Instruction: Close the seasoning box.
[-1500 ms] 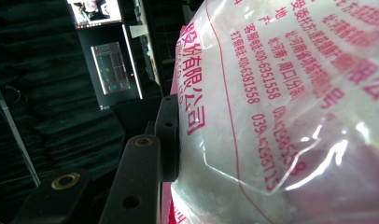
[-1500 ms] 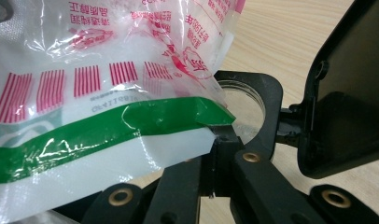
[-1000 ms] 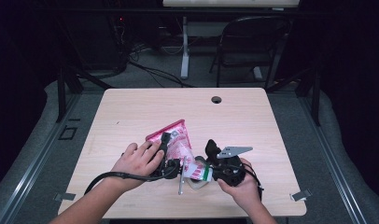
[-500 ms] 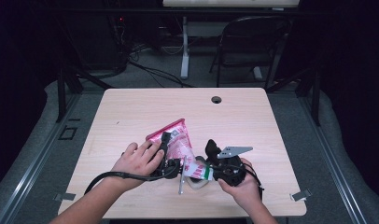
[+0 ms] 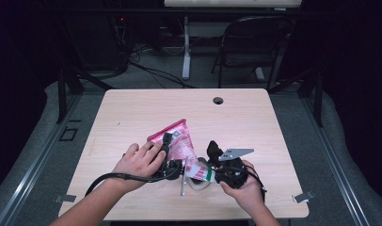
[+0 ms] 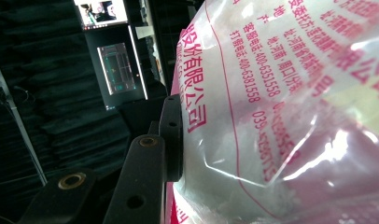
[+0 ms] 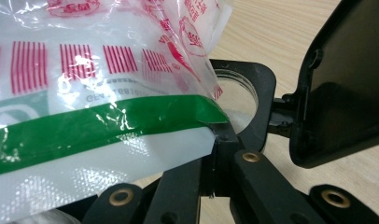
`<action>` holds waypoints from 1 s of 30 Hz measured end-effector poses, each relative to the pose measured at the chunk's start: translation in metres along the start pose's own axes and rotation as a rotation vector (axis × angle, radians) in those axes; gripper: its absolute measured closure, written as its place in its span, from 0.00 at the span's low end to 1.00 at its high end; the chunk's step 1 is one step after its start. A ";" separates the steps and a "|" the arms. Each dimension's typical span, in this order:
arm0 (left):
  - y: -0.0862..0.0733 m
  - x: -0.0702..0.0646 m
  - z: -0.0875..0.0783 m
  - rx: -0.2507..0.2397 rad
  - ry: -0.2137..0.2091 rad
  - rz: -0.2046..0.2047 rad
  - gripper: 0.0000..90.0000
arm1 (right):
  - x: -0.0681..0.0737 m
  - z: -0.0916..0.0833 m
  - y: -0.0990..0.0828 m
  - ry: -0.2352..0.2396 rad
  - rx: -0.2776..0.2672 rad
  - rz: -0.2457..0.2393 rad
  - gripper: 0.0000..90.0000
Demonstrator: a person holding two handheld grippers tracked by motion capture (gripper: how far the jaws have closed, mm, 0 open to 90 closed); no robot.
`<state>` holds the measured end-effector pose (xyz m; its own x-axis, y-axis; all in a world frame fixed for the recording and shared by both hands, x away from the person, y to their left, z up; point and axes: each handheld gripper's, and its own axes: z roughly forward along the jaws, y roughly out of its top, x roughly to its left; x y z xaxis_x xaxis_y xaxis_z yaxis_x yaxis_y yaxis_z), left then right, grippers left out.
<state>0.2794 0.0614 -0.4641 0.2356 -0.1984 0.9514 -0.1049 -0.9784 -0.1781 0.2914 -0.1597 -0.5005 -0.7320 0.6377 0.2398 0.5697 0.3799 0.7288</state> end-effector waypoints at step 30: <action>0.001 0.001 0.003 0.003 -0.009 -0.005 0.80 | 0.004 -0.004 -0.001 0.010 -0.005 -0.022 0.79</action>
<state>0.2820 0.0597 -0.4641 0.2443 -0.1936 0.9502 -0.1006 -0.9796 -0.1737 0.2865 -0.1601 -0.4978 -0.7482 0.6223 0.2301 0.5516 0.3906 0.7370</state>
